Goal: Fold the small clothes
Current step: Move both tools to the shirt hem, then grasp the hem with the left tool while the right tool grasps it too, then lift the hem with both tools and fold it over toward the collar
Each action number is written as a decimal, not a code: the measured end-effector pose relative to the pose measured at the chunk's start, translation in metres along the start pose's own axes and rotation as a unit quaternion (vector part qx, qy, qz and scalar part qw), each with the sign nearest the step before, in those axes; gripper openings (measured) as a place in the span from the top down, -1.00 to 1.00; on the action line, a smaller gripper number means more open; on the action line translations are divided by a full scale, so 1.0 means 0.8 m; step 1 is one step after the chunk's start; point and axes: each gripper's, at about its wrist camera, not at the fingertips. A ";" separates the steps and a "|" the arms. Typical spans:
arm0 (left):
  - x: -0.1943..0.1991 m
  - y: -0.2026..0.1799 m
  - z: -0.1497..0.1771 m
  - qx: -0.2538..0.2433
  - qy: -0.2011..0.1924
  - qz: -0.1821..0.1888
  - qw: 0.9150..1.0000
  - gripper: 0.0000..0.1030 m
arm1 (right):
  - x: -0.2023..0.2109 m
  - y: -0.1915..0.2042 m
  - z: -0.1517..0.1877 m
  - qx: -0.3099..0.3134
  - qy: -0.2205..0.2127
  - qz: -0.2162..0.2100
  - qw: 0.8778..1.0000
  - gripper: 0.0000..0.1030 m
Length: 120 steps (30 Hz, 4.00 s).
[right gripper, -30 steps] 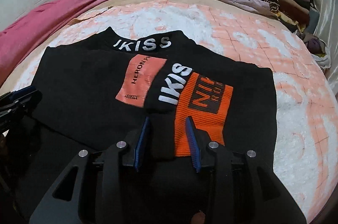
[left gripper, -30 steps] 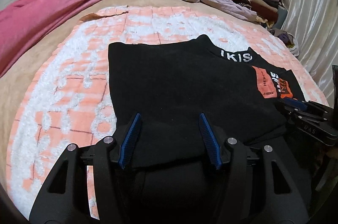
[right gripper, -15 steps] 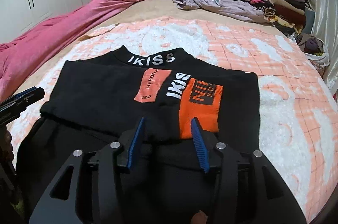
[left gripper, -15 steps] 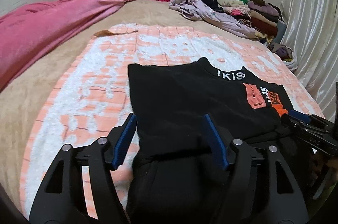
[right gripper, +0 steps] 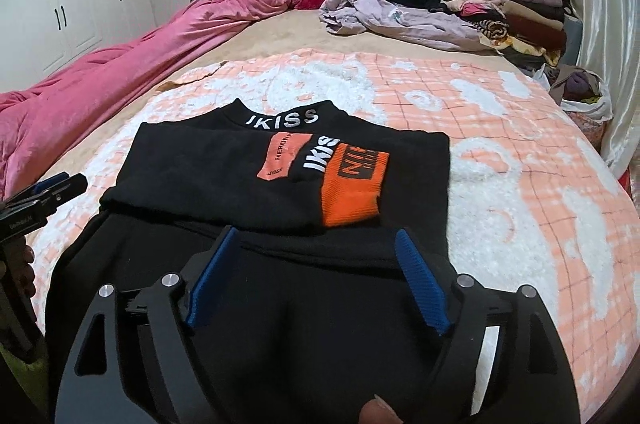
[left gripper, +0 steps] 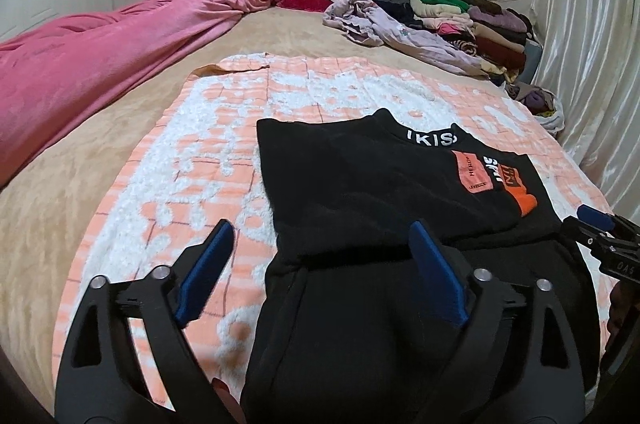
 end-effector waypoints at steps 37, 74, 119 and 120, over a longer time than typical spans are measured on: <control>0.093 0.054 0.118 0.048 0.062 0.013 0.997 -0.78 | 0.080 -0.025 0.116 -0.007 0.052 0.019 0.998 -0.76; 0.132 0.065 0.215 0.084 0.142 0.061 0.984 0.78 | 0.129 -0.094 0.240 -0.100 0.129 -0.040 0.986 0.59; -0.016 0.090 -0.065 0.176 0.041 0.092 0.979 0.93 | -0.003 -0.156 -0.054 -0.148 -0.031 -0.084 0.985 0.85; -0.027 0.091 -0.069 0.178 0.043 0.088 0.979 0.93 | -0.012 -0.157 -0.056 -0.148 -0.026 -0.081 0.985 0.85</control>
Point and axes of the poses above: each gripper's, at about its wrist camera, not at the fingertips, and x roughly against the way its jaws point, y to its left, z to its underside, and after that the axes turned 1 degree about z, right-handed
